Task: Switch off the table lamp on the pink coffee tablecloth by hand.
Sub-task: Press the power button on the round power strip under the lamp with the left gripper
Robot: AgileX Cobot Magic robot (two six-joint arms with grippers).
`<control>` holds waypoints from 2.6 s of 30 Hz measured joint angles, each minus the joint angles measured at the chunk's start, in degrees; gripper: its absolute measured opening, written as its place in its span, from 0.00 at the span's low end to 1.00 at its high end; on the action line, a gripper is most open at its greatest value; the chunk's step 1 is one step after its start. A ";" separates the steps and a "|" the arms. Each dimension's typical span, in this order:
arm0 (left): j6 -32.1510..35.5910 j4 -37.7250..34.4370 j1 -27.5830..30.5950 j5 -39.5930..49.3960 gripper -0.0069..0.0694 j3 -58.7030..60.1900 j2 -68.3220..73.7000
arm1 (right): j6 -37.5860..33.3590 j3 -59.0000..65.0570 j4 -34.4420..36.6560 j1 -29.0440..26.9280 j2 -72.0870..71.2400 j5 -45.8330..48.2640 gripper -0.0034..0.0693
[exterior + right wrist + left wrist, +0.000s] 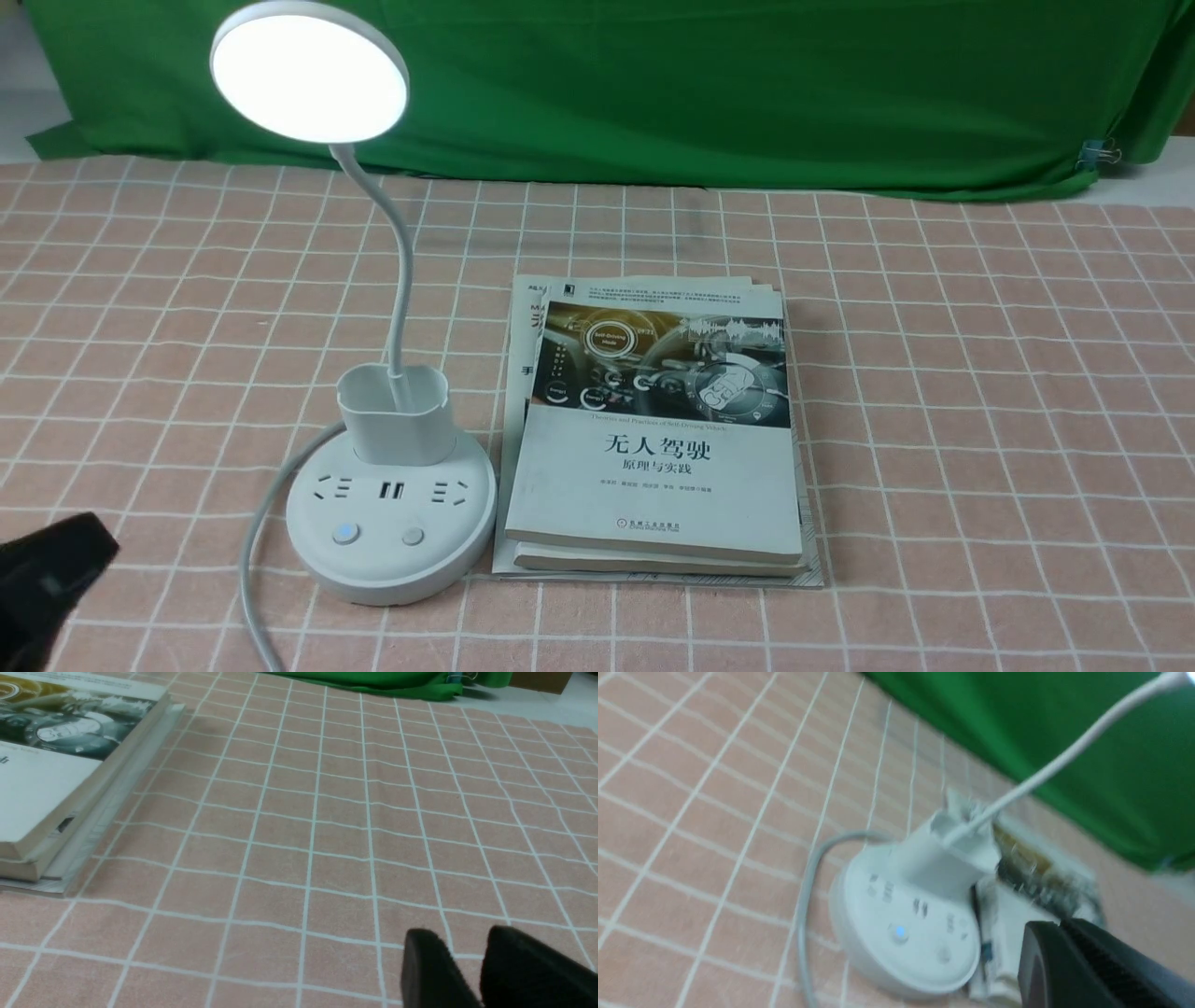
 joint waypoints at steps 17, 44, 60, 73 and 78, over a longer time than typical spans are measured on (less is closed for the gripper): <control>9.85 13.02 -16.62 20.14 0.08 -26.75 52.03 | 0.00 0.00 0.00 0.00 0.00 0.00 0.38; 6.64 19.69 -23.40 13.72 0.08 -39.54 74.02 | 0.00 0.00 0.00 0.00 0.00 0.00 0.38; 6.40 19.31 -23.40 15.66 0.08 -40.25 72.95 | 0.00 0.00 0.00 0.00 0.00 0.00 0.38; 6.40 18.64 -23.40 16.88 0.08 -40.43 75.42 | 0.00 0.00 0.00 0.00 0.00 0.00 0.38; 6.40 18.59 -23.40 16.93 0.08 -40.49 75.12 | 0.00 0.00 0.00 0.00 0.00 0.00 0.38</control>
